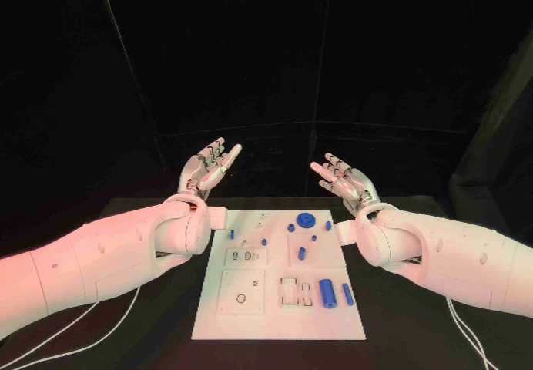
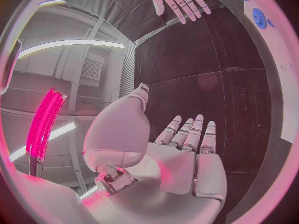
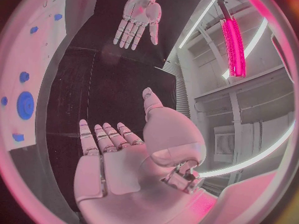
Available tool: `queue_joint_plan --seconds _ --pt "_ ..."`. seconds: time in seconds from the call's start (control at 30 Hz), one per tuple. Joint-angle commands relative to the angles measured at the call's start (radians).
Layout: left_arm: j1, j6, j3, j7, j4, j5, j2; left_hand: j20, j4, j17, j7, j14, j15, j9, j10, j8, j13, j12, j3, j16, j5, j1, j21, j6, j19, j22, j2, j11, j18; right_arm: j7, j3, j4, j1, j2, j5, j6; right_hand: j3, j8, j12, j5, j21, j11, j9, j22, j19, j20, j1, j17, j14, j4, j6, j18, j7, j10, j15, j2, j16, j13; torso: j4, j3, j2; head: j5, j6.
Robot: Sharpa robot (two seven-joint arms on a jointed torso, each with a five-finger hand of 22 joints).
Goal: Assemble the parts on the task board
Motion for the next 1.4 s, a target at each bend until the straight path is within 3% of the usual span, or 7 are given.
queue_joint_plan --seconds 0.03,0.27,0.3,0.37,0.4,0.47,1.4 --pt "0.002 0.060 0.000 0.052 -0.001 -0.006 0.001 0.007 0.007 0.001 0.081 0.009 0.000 0.001 0.007 0.006 0.001 0.003 0.001 0.003 0.004 0.017 0.006 0.008 0.001 0.002 -0.001 0.001 0.012 -0.056 -0.001 -0.022 0.009 0.009 -0.125 0.189 -0.004 0.006 0.005 0.004 0.006 0.007 0.002 0.001 -0.001 0.008 0.010 0.002 -0.002 0.000 0.004 0.016 0.112 -0.002 0.007 0.002 0.006 0.001 0.0000 -0.0001 0.000 0.000 0.000" --pt "0.002 0.060 0.000 0.052 -0.001 -0.006 0.001 0.007 0.007 0.001 0.082 0.009 0.001 0.001 0.007 0.006 0.001 0.004 0.001 0.003 0.004 0.018 0.005 0.008 0.001 0.001 -0.001 0.002 0.011 -0.074 -0.002 -0.046 0.017 0.018 -0.162 0.248 -0.003 0.007 0.006 0.005 0.007 0.012 0.002 0.001 0.000 0.009 0.018 0.003 0.004 -0.005 0.007 0.016 0.117 0.002 0.012 0.005 0.007 0.002 0.0000 -0.0001 0.000 0.000 0.000" --pt "0.005 0.097 0.000 0.048 0.000 -0.006 -0.032 0.008 0.007 0.001 0.083 0.009 0.002 0.002 0.009 0.006 0.001 0.004 0.002 0.004 0.004 0.019 0.005 0.010 0.000 0.001 -0.001 0.003 0.011 -0.024 -0.002 -0.083 0.021 -0.014 -0.347 0.124 0.005 0.012 0.013 -0.002 0.022 0.031 0.007 0.010 0.049 0.009 0.079 0.009 0.065 -0.051 0.048 0.017 0.136 0.059 0.028 0.007 0.015 0.007 0.0002 -0.0021 0.016 -0.001 0.003" --pt "0.005 0.113 0.000 0.047 0.001 -0.006 -0.035 0.018 0.002 0.053 0.138 0.365 0.037 0.025 0.229 0.047 0.028 0.055 0.007 0.102 0.000 0.047 0.070 0.178 0.197 0.040 0.018 0.057 -0.015 -0.028 -0.002 -0.089 0.025 -0.017 -0.383 0.115 0.053 0.119 0.134 -0.007 0.195 0.018 0.060 0.076 0.523 0.002 0.248 0.054 0.752 -0.182 0.569 0.128 0.131 0.711 -0.009 -0.005 0.148 0.049 -0.0001 -0.0008 0.020 0.001 -0.003" --pt "0.005 0.123 0.000 0.046 0.001 -0.008 -0.037 0.014 -0.017 0.078 0.134 0.531 0.013 0.054 0.523 0.106 0.061 0.133 0.004 0.173 0.007 0.066 0.197 0.396 0.529 0.103 0.030 0.047 0.008 -0.031 -0.002 -0.093 0.028 -0.018 -0.406 0.111 0.058 0.127 0.135 -0.012 0.215 0.003 0.060 0.077 0.575 -0.006 0.261 0.053 0.822 -0.200 0.650 0.138 0.118 0.763 -0.028 -0.006 0.157 0.046 -0.0010 0.0005 0.021 -0.001 -0.006" --pt "0.005 0.141 0.000 0.041 0.004 -0.020 -0.042 0.006 -0.034 0.093 0.120 0.625 -0.013 0.071 0.623 0.147 0.071 0.169 0.002 0.212 0.004 0.080 0.234 0.518 0.613 0.114 0.037 0.026 0.025 -0.037 -0.002 -0.099 0.035 -0.020 -0.452 0.108 0.061 0.131 0.133 -0.013 0.229 -0.008 0.060 0.078 0.613 -0.018 0.265 0.053 0.870 -0.211 0.710 0.140 0.110 0.799 -0.041 -0.007 0.162 0.044 -0.0023 0.0005 0.024 0.000 -0.003" --pt "0.015 0.195 0.000 0.016 0.241 -0.091 -0.188 -0.056 -0.133 0.163 0.070 0.826 -0.079 0.062 0.834 0.158 0.059 0.159 -0.028 0.235 0.004 0.143 0.251 0.663 0.817 0.090 0.067 -0.034 0.025 -0.421 0.000 -0.152 0.136 0.062 -1.440 0.286 0.098 0.065 0.053 -0.032 0.651 -0.117 0.051 0.282 0.982 -0.204 0.283 0.283 1.399 -0.246 0.912 0.133 0.023 1.038 -0.201 -0.074 0.439 0.047 0.0295 -0.0062 0.155 -0.031 0.041"
